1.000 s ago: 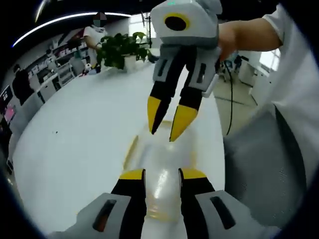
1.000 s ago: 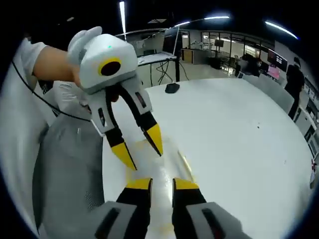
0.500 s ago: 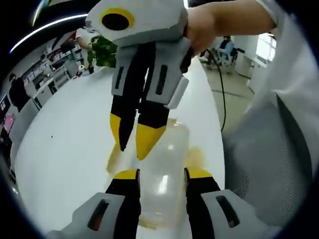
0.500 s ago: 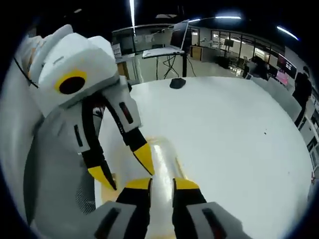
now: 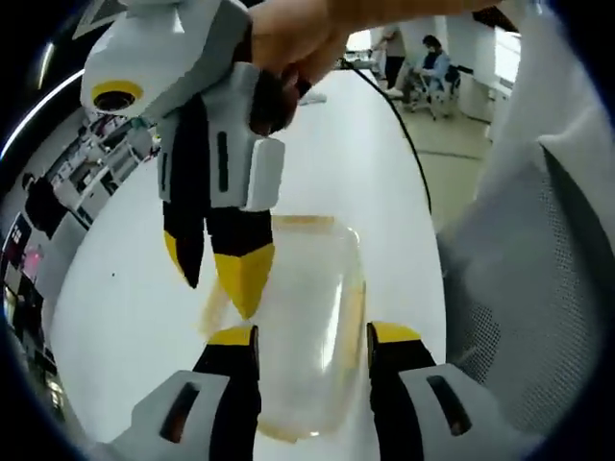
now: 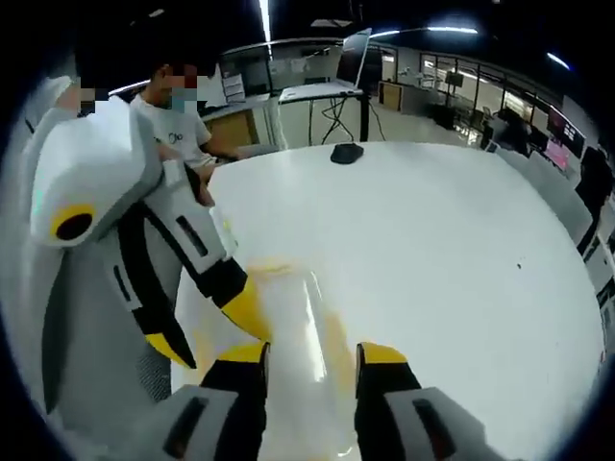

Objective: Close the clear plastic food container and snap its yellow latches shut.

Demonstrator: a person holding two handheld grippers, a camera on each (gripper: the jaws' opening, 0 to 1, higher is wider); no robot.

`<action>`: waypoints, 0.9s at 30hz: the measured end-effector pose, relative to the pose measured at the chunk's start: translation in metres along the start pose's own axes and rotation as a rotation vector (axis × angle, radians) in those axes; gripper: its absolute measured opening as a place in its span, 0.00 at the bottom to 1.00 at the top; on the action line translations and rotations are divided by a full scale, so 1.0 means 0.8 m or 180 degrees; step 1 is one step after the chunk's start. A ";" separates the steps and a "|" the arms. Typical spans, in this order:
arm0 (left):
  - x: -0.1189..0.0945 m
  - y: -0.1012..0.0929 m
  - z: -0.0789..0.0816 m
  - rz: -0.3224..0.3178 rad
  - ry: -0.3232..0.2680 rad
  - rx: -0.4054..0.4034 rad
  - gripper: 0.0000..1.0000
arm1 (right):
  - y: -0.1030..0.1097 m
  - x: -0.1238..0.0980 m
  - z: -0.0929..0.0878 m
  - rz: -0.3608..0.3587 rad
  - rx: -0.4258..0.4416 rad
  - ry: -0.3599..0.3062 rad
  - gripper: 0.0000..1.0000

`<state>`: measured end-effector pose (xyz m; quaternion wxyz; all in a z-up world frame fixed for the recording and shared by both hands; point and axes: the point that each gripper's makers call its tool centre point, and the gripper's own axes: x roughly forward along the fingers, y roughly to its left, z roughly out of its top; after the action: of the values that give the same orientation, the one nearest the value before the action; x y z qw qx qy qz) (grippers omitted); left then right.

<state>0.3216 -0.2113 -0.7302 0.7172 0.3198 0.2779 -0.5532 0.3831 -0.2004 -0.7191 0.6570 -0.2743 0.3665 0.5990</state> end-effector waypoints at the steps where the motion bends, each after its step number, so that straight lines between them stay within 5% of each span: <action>1: 0.000 0.001 0.000 0.0021 0.0015 0.0023 0.43 | 0.001 0.001 -0.007 0.0043 -0.0173 0.0146 0.36; 7: 0.004 0.003 0.000 0.0097 0.0094 0.0178 0.43 | 0.003 0.008 -0.022 0.0299 -0.0377 0.0558 0.41; 11: 0.005 0.001 -0.001 0.0103 0.0215 0.0335 0.43 | 0.010 0.014 -0.017 0.0470 -0.0451 0.0615 0.38; 22: 0.007 0.004 -0.003 0.0133 0.0301 0.0296 0.42 | 0.010 0.021 -0.021 0.0774 -0.0462 0.1044 0.39; 24: 0.008 0.005 -0.003 0.0152 0.0261 0.0217 0.42 | 0.012 0.021 -0.019 0.0802 -0.0806 0.1108 0.38; 27: 0.008 0.005 -0.003 0.0143 0.0288 0.0203 0.42 | 0.013 0.022 -0.020 0.0750 -0.0670 0.1179 0.37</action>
<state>0.3273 -0.2127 -0.7362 0.7056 0.3735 0.2850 -0.5305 0.3705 -0.2015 -0.7417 0.4719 -0.4017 0.4457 0.6459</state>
